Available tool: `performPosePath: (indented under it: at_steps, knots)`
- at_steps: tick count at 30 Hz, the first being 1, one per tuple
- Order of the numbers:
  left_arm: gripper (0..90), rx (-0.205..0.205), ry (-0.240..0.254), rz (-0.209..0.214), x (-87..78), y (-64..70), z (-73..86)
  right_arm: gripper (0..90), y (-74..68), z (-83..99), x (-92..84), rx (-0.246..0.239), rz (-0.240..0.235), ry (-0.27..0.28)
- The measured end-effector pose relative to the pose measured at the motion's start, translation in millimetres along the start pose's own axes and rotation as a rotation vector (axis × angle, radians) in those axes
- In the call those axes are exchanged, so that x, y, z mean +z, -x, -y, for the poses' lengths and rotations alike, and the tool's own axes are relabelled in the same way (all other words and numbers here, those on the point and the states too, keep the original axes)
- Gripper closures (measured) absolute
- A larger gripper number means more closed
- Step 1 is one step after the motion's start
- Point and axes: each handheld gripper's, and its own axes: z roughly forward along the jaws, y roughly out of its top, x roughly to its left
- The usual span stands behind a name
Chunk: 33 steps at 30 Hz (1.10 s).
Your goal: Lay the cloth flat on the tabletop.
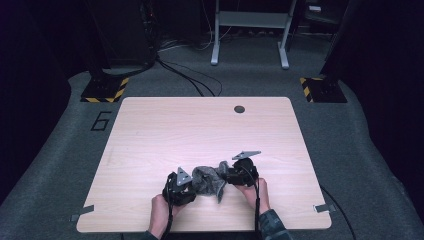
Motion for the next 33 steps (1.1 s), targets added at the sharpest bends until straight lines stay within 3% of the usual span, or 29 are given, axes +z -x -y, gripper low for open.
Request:
performPosePath:
  at_steps: [4,5,8,10,12,15,20,24,29,31,33]
  knots:
    - [76.9,-0.012,-0.009,-0.024,3.9,-8.6,1.6,81.2,-1.9,1.9,5.3,0.008,0.005,-0.013]
    - [77.4,-0.029,-0.009,-0.032,3.9,-12.5,1.9,83.4,-1.0,1.7,4.3,-0.009,0.010,0.002]
    - [76.3,-0.054,-0.017,-0.053,1.5,-22.0,2.0,85.5,-2.9,-0.2,-5.0,0.006,0.010,0.046]
    - [65.1,-0.076,-0.022,-0.076,-1.6,-26.3,2.6,85.7,-4.2,-2.9,-12.9,0.022,0.007,0.082]
    - [47.0,-0.094,-0.026,-0.092,-7.1,-25.7,3.5,85.6,-5.3,-6.1,-20.1,0.030,0.014,0.109]
    - [32.3,-0.086,0.024,-0.085,-20.8,-12.6,6.1,85.4,-7.3,-9.8,-26.5,0.049,0.025,0.128]
    - [26.9,0.000,0.066,-0.043,-30.3,25.6,3.8,84.9,-11.6,-11.7,-27.5,0.033,0.062,0.135]
    - [25.8,0.056,0.022,0.001,-11.9,47.1,-3.9,84.6,-12.5,-11.6,-25.9,0.038,0.070,0.141]
    - [25.9,0.094,-0.034,-0.002,15.3,62.6,-12.8,84.5,-13.3,-10.5,-25.1,0.051,0.073,0.139]
    - [36.2,0.103,-0.049,-0.021,21.3,63.6,-14.4,84.5,-11.9,-9.4,-24.6,0.040,0.074,0.135]
    - [54.9,0.113,-0.056,-0.005,25.5,62.1,-14.7,84.5,-12.2,-8.5,-24.8,0.051,0.073,0.132]
